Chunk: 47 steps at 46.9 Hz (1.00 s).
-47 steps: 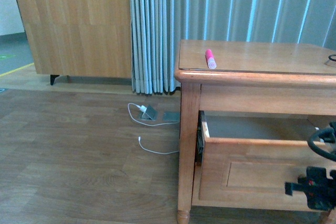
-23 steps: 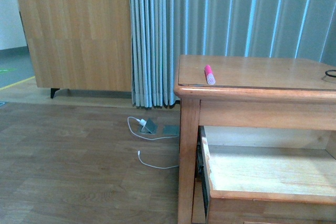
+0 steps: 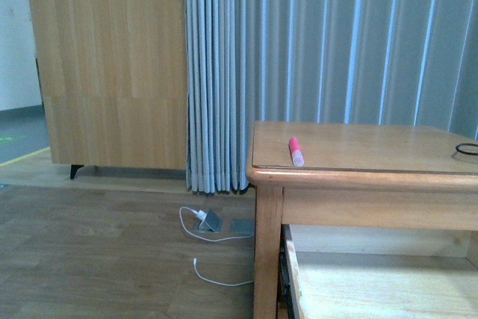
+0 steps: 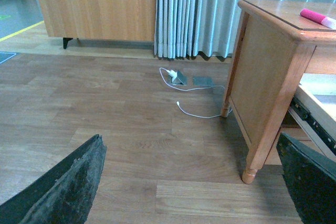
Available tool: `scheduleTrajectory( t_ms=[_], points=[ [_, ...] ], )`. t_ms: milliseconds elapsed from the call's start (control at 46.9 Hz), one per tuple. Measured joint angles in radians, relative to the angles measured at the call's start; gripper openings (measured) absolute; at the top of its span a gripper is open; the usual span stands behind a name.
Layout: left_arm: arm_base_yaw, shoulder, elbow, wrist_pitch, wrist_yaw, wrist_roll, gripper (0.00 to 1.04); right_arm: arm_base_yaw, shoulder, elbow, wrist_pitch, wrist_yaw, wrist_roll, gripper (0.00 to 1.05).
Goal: Place pink marker in drawer with both arms
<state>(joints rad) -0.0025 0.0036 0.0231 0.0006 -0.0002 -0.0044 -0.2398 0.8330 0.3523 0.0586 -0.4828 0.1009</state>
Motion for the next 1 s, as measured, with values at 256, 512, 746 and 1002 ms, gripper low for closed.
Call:
scheduleTrajectory(
  t_ms=[256, 512, 746, 1002],
  points=[
    [0.000, 0.000, 0.000, 0.000, 0.000, 0.000, 0.99, -0.077, -0.276, -0.032, -0.187, -0.133, 0.010, 0.96],
    [0.000, 0.000, 0.000, 0.000, 0.000, 0.000, 0.99, -0.070, -0.343, -0.100, -0.048, 0.014, 0.000, 0.89],
    [0.000, 0.000, 0.000, 0.000, 0.000, 0.000, 0.99, 0.073, -0.488, -0.247, 0.181, 0.323, -0.087, 0.43],
    [0.000, 0.000, 0.000, 0.000, 0.000, 0.000, 0.99, 0.092, -0.506, -0.262, 0.174, 0.335, -0.095, 0.76]
  ],
)
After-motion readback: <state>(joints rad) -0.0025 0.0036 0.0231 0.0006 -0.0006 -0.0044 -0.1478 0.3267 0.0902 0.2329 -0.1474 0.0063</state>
